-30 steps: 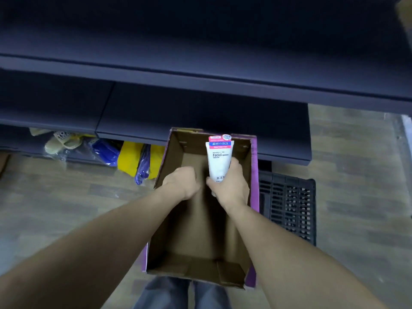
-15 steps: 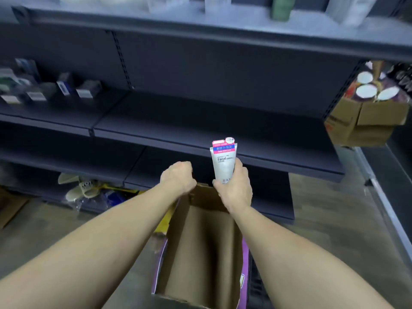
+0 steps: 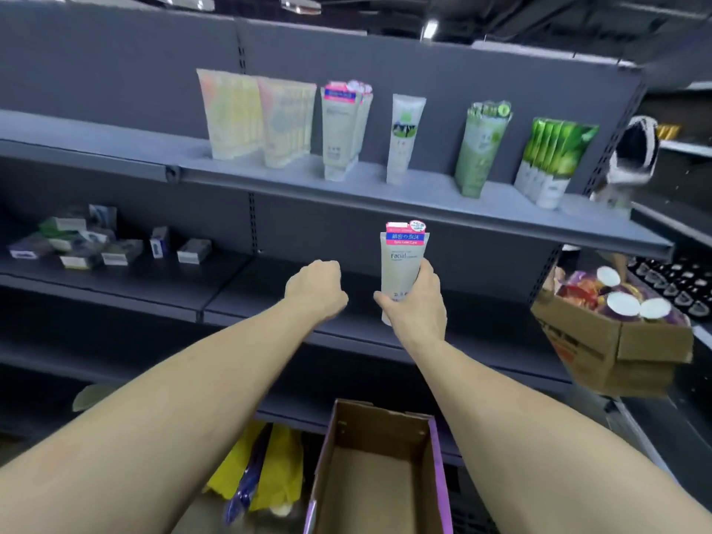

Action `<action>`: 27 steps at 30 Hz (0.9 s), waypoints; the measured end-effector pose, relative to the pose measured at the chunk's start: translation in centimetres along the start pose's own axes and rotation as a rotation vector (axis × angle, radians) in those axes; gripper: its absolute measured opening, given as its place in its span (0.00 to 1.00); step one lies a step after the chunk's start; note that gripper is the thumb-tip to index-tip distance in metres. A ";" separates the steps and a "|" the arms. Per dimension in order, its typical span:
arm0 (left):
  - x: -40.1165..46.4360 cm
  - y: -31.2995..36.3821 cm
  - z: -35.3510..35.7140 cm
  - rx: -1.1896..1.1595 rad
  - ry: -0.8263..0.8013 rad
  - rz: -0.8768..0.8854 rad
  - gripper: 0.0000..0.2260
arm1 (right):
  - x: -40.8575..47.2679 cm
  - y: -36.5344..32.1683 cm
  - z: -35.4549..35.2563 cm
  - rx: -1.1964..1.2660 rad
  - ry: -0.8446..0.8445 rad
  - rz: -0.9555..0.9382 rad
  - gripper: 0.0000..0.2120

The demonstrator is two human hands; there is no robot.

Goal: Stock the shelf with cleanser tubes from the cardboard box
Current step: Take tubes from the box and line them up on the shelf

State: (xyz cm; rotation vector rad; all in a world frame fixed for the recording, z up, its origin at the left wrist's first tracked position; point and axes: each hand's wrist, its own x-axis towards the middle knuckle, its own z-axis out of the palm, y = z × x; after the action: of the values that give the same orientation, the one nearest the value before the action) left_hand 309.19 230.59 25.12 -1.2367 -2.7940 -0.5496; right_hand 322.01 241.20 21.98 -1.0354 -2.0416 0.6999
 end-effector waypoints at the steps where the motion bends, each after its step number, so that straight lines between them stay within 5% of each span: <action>1: 0.1 -0.6 -1.1 -0.003 0.018 0.011 0.13 | 0.2 -1.5 0.0 0.009 0.021 -0.013 0.35; 12: 2.1 -9.0 -10.1 0.003 0.134 0.038 0.13 | 2.5 -14.3 3.2 0.047 0.156 -0.075 0.37; 27: 11.4 -11.9 -12.3 0.040 0.150 0.010 0.11 | 13.5 -19.1 7.9 0.101 0.242 0.005 0.35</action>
State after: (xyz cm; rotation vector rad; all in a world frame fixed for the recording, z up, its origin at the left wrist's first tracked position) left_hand 291.50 227.24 35.01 -1.1497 -2.6603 -0.5578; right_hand 301.77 241.33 36.12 -1.0154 -1.7796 0.6402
